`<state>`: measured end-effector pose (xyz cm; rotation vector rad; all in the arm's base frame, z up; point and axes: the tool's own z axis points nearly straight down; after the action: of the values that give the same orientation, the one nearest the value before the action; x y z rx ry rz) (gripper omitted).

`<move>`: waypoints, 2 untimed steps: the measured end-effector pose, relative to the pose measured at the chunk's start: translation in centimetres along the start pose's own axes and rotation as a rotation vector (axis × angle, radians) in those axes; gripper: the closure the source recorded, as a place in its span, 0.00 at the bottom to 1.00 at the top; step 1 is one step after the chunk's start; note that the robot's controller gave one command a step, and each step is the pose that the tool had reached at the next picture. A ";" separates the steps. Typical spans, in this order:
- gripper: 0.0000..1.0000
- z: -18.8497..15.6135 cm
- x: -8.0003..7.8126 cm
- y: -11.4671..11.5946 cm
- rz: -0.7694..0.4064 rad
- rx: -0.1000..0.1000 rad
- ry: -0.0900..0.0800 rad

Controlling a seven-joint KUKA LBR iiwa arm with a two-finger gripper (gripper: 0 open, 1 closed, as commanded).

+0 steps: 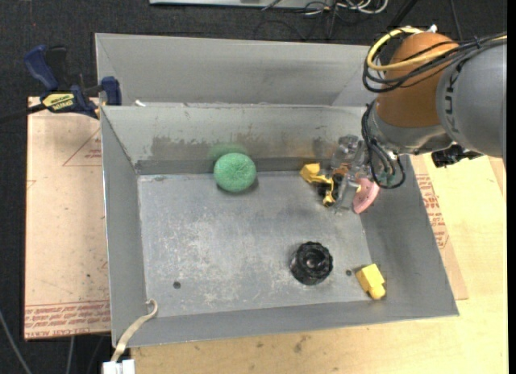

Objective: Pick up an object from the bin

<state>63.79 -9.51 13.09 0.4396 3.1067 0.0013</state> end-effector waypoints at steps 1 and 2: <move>0.00 5.1 -1.3 -0.1 0.070 -0.001 -0.003; 1.00 6.5 -1.3 0.9 0.159 0.000 0.001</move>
Offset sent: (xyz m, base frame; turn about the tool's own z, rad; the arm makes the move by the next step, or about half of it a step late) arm 0.0151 0.0064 -0.0609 0.1716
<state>65.31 -9.00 6.60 0.6844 3.0627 0.0021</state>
